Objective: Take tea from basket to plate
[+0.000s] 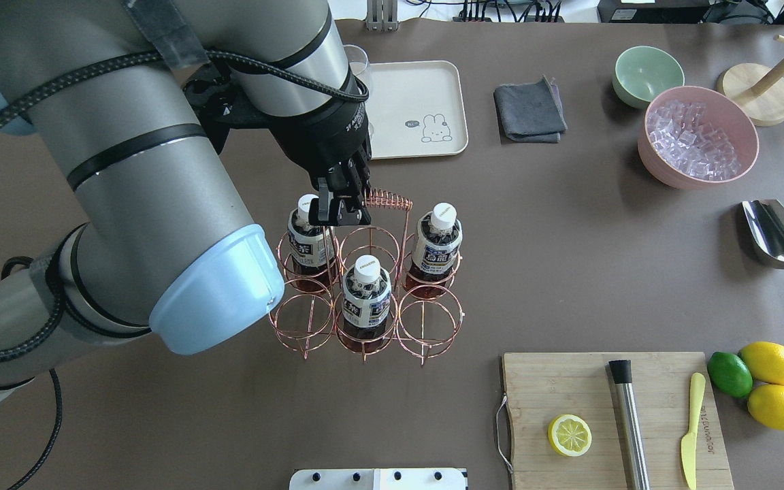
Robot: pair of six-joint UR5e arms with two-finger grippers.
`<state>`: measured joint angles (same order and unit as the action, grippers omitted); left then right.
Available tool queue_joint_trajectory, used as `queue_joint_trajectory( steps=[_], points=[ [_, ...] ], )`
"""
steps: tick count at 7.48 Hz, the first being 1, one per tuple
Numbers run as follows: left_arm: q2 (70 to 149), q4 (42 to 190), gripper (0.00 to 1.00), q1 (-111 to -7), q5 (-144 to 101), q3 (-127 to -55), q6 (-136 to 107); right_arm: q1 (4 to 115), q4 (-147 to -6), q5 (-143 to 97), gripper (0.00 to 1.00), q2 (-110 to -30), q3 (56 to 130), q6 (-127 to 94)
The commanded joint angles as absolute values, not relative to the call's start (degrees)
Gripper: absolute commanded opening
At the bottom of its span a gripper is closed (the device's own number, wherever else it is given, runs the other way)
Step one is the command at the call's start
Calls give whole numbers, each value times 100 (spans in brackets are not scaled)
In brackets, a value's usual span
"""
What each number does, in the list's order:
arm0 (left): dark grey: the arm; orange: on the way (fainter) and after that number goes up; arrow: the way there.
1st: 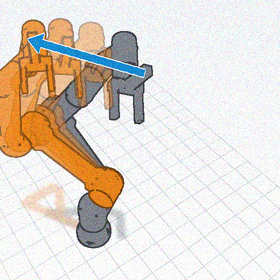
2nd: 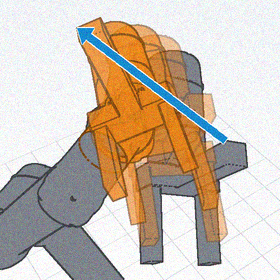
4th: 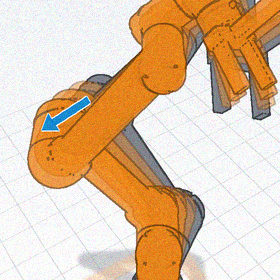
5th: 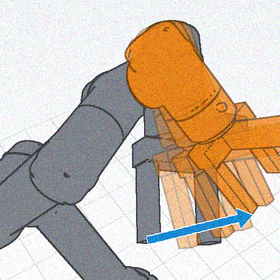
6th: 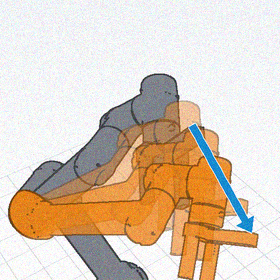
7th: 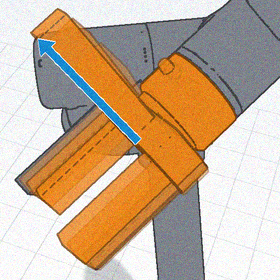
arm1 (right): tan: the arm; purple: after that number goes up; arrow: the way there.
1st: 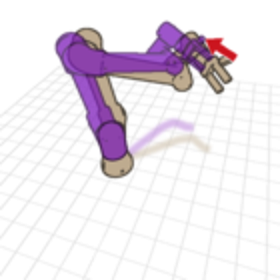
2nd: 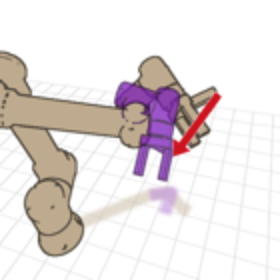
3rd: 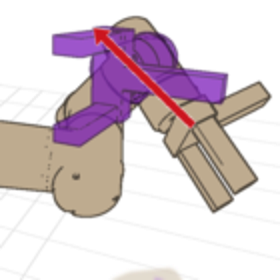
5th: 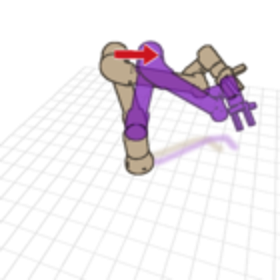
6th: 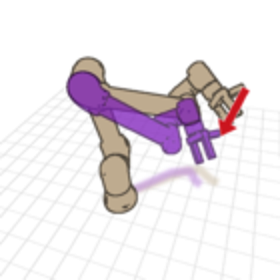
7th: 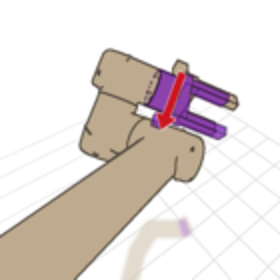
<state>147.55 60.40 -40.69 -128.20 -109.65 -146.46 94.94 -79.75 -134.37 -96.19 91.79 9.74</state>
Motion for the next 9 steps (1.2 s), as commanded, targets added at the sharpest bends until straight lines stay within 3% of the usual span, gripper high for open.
queue_joint_trajectory(
  steps=[1, 5, 9],
  points=[
    [14740, 6256, 0, -3903, -12718, -10951, -14931, 9492, -7875, -13737, 100, -9606, 9096, 1237],
    [14730, 6284, 0, -3613, -12411, -10846, -14959, 9431, -7507, -14019, 100, -9510, 9158, 1257],
    [14661, 6275, 0, -3507, -12235, -10872, -14985, 9282, -5885, -14280, 100, -9308, 9202, 1239]
  ],
)
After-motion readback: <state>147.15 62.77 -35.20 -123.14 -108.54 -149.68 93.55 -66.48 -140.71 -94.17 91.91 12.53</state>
